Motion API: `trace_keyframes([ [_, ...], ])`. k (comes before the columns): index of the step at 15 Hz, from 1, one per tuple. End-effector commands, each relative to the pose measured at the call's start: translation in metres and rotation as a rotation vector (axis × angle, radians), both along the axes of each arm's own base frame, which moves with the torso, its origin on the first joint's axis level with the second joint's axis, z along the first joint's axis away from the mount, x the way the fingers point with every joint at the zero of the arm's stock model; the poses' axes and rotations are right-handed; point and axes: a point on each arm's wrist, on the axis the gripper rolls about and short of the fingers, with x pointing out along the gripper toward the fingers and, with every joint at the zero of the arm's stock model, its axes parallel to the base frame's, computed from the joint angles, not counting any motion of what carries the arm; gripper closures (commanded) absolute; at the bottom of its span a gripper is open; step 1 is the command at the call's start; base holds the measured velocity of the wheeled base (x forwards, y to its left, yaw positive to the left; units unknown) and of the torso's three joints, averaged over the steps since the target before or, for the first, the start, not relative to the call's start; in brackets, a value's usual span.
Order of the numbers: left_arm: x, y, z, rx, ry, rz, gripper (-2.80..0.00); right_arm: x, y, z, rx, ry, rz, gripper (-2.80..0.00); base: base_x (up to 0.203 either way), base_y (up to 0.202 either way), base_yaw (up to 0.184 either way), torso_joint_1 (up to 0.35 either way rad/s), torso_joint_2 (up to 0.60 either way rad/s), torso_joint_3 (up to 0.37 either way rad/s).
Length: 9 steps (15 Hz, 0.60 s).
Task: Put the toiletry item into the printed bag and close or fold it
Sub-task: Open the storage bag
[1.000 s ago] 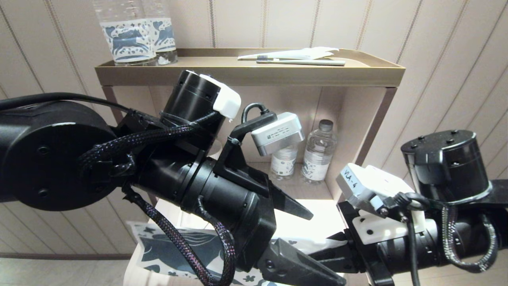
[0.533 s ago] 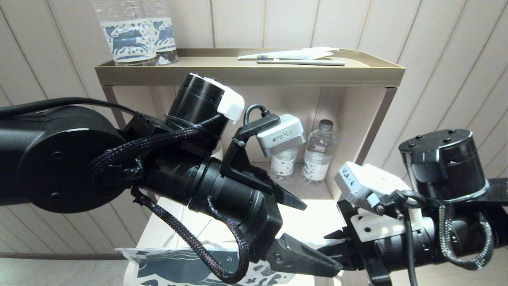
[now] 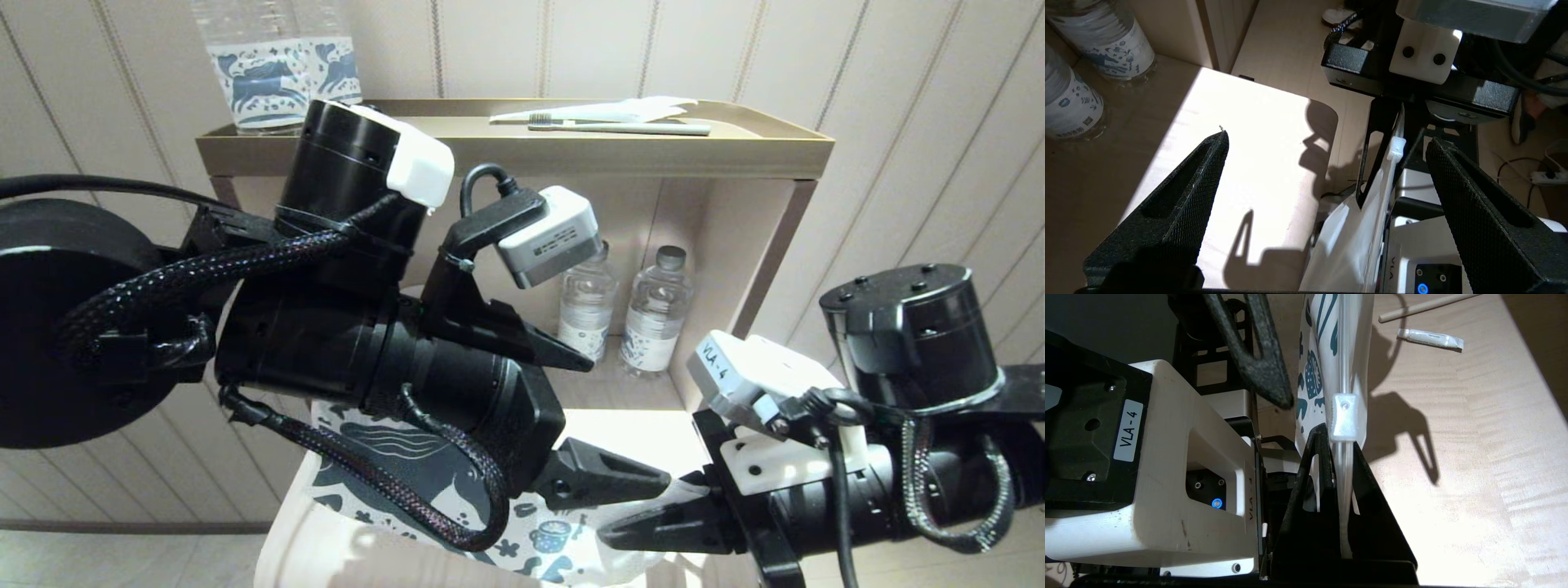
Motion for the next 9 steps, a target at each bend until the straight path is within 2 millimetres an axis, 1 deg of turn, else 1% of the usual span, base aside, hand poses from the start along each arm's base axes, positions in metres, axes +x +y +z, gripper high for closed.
trace_keyframes([
  [1,-0.005,0.006,0.004,0.001,0.001,-0.009,-2.80,0.000,0.000,-0.001,0.000,0.002,0.004,0.00,0.000,0.000,0.000,0.000,0.00,0.000],
  [3,-0.009,0.003,0.002,0.004,0.007,-0.046,-2.80,0.002,-0.001,-0.002,-0.002,0.006,-0.004,0.00,0.000,0.000,0.000,0.000,0.00,0.000],
  [7,-0.010,-0.010,-0.004,0.024,-0.013,-0.089,-2.80,0.005,-0.002,-0.003,-0.005,0.009,-0.011,0.00,0.000,0.000,0.000,0.000,0.00,0.000],
  [9,-0.009,-0.012,-0.006,0.046,-0.033,-0.052,-2.80,0.007,-0.002,-0.003,-0.004,0.011,-0.017,0.00,0.000,0.000,0.000,0.000,0.00,0.000],
])
